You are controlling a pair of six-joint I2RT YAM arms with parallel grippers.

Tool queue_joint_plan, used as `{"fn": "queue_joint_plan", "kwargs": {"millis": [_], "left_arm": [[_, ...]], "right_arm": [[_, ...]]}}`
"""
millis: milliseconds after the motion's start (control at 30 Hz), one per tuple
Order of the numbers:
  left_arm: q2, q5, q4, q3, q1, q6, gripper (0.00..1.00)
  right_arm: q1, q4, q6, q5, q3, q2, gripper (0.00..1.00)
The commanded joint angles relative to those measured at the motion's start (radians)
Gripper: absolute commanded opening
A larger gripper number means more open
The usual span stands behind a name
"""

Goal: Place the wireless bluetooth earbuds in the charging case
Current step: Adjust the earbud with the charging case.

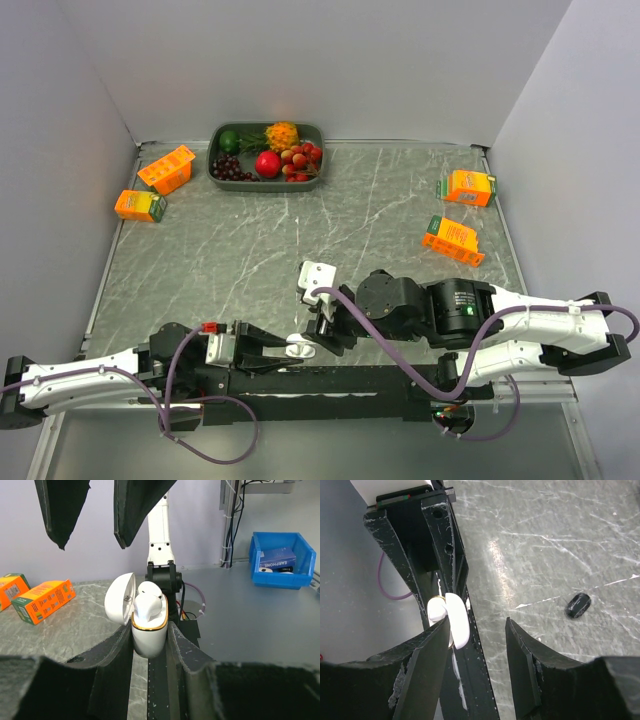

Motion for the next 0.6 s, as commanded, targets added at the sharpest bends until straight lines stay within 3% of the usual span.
{"fn": "queue_joint_plan", "kwargs": {"millis": [0, 567], "left_arm": [[0.009, 0.002, 0.029, 0.05, -0.002, 0.043, 0.01], [-0.002, -0.008, 0.02, 0.05, -0.002, 0.045, 0.01]], "right_arm": [[0.0, 0.015, 0.012, 0.008, 0.002, -0.007, 0.57], [0.019, -0.077, -0.018, 0.065, 0.039, 0.076, 0.61]]}}
